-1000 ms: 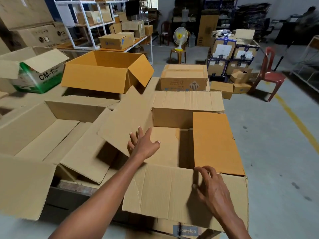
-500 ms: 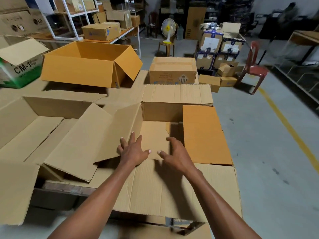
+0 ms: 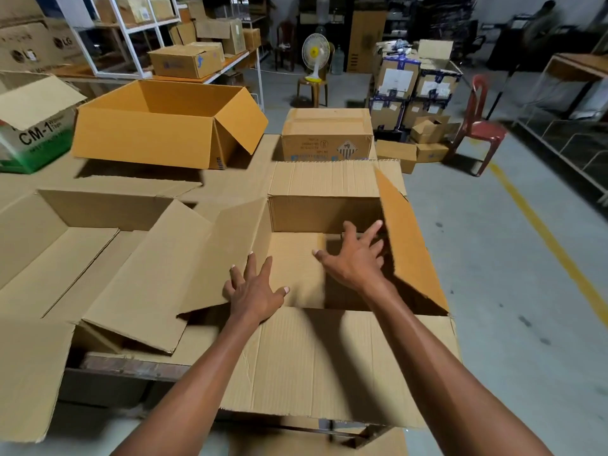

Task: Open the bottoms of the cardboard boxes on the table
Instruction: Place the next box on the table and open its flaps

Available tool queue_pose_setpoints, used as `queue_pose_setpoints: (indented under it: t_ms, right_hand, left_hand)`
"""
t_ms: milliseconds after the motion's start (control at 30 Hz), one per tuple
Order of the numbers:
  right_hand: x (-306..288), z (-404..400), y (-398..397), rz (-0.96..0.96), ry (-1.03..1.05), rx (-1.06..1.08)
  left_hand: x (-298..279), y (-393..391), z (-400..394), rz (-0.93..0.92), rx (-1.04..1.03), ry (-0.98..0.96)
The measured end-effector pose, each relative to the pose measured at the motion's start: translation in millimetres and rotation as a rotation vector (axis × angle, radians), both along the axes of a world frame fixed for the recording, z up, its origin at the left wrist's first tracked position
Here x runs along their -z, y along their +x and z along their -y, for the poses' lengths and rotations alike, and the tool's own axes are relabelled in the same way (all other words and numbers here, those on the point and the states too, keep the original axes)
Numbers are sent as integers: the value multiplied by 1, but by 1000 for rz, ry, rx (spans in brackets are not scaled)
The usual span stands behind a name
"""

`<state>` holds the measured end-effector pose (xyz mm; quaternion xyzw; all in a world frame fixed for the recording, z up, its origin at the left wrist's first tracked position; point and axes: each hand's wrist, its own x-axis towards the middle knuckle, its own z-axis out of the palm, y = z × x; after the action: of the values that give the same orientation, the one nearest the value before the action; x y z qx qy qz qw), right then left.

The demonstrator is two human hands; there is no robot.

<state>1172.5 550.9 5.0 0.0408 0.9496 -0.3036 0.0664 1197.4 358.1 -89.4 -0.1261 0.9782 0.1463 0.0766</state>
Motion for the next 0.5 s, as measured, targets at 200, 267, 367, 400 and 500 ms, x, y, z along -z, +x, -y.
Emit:
queue_pose_setpoints:
  t_ms: [200, 267, 367, 400, 500]
  right_hand:
    - [-15, -76, -11, -52, 100, 103]
    - [-7, -102, -13, -24, 126, 158]
    - [10, -132, -13, 39, 160, 241]
    - [17, -139, -12, 64, 161, 261]
    - [36, -152, -8, 129, 127, 297]
  left_hand:
    - [-1, -1, 3, -8, -1, 2]
    - [-4, -3, 4, -3, -21, 30]
    - [-10, -7, 9, 10, -63, 68]
    - [-12, -8, 11, 10, -71, 72]
    - [-14, -11, 16, 14, -74, 80]
